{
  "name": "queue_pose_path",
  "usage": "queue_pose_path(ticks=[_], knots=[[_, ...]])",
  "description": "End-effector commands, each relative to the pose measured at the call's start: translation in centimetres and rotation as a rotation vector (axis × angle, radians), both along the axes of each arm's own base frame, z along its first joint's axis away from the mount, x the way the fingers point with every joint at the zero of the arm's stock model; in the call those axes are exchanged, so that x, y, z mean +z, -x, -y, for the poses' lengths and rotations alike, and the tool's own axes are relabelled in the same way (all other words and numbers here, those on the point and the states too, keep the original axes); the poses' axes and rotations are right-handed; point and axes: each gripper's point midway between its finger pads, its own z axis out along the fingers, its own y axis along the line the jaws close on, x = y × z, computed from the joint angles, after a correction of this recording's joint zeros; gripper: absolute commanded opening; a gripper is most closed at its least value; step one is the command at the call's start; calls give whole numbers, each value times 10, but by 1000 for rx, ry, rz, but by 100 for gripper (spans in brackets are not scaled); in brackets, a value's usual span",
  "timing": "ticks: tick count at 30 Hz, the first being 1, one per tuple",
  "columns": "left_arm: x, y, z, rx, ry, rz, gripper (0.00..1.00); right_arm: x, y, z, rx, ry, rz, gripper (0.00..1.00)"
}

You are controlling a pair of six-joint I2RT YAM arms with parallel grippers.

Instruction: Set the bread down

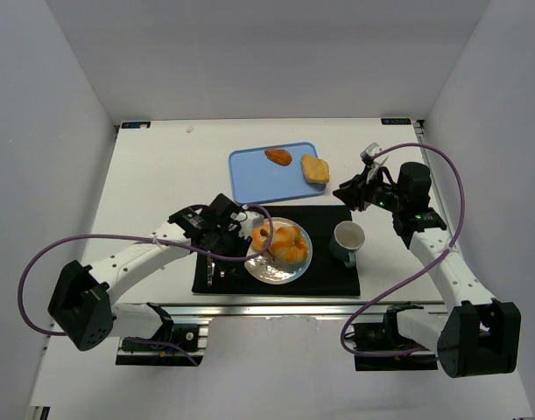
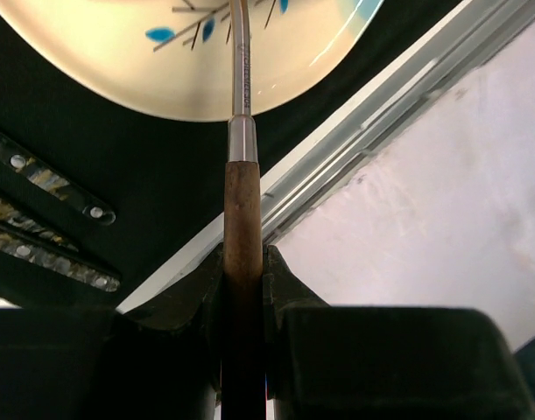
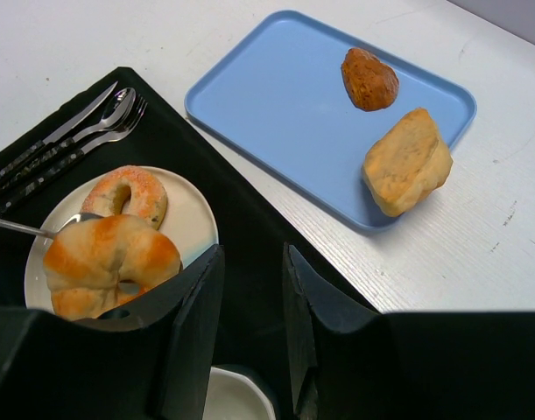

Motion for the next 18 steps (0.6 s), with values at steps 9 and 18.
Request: queue_pose_path(ticks=[9, 18], knots=[[24, -33, -17, 120, -148, 212, 0, 16, -1, 1, 3, -1, 58, 39], [46, -47, -30, 208, -188, 296, 0, 15, -2, 0, 7, -4, 54, 39]])
